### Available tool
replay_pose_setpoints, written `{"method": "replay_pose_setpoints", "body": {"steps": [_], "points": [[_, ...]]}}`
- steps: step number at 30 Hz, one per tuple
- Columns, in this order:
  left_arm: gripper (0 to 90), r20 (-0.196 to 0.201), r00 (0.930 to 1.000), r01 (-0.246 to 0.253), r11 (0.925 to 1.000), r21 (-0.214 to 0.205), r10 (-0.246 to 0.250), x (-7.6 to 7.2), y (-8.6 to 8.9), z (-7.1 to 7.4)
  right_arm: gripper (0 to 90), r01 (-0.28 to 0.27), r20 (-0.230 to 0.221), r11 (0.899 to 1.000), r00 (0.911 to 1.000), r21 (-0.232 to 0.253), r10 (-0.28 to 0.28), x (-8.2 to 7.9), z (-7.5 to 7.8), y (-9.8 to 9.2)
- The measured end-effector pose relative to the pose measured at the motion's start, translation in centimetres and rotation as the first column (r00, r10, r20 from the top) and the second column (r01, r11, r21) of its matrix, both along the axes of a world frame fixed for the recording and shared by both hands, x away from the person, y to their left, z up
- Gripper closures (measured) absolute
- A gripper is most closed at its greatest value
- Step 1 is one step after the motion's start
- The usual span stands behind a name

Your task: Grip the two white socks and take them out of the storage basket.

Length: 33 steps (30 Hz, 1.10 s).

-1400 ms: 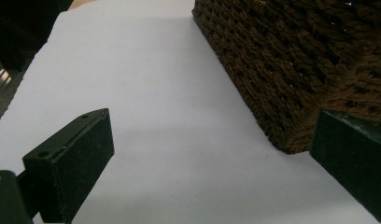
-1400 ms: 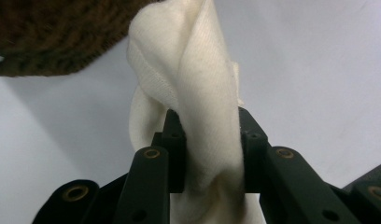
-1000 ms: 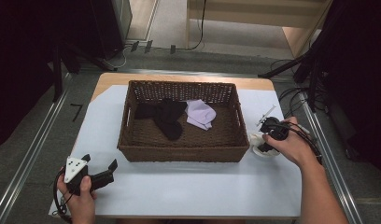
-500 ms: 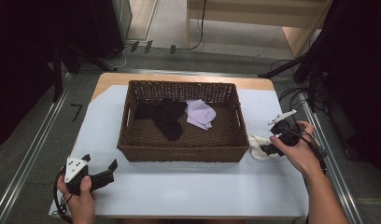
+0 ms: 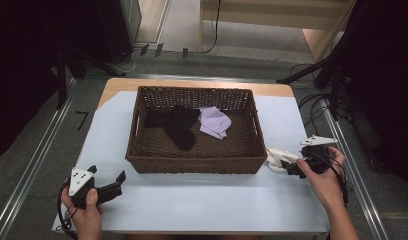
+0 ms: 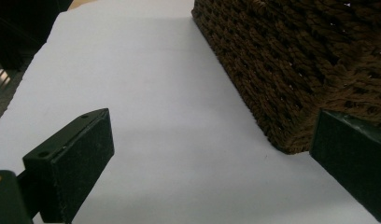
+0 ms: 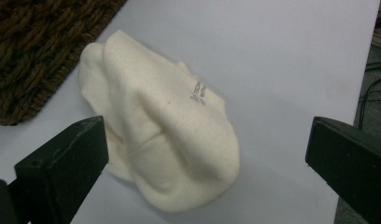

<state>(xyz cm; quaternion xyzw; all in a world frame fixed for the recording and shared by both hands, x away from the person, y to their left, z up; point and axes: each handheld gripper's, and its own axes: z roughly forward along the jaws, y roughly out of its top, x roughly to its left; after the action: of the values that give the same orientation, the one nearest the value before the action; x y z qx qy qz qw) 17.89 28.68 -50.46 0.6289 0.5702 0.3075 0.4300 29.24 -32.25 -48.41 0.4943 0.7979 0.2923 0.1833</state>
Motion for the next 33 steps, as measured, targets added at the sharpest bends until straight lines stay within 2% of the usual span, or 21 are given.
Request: {"method": "replay_pose_setpoints", "body": {"steps": [7,16,24,33], "points": [[0.6,-0.001,1.0,0.002,1.0,0.003,-0.002,0.0,0.0,0.0,0.0,0.056,0.085,0.995,0.9944,0.078,-0.062,-2.2,-0.2,-1.1],[0.6,0.002,1.0,0.006,1.0,0.004,-0.006,0.0,0.0,0.0,0.0,0.078,0.158,0.986,0.9822,0.15,-0.102,-5.0,-0.6,-2.6],[0.6,0.001,1.0,0.007,1.0,0.005,-0.007,-0.1,0.0,0.0,0.0,0.091,0.199,0.976,0.9714,0.197,-0.13,-6.9,-1.0,-3.8],[0.6,0.009,0.9999,0.007,1.0,0.005,-0.007,-0.1,-0.1,0.0,0.0,0.13,0.216,0.954,0.9574,0.269,-0.191,-9.1,-1.8,-5.5]]}}
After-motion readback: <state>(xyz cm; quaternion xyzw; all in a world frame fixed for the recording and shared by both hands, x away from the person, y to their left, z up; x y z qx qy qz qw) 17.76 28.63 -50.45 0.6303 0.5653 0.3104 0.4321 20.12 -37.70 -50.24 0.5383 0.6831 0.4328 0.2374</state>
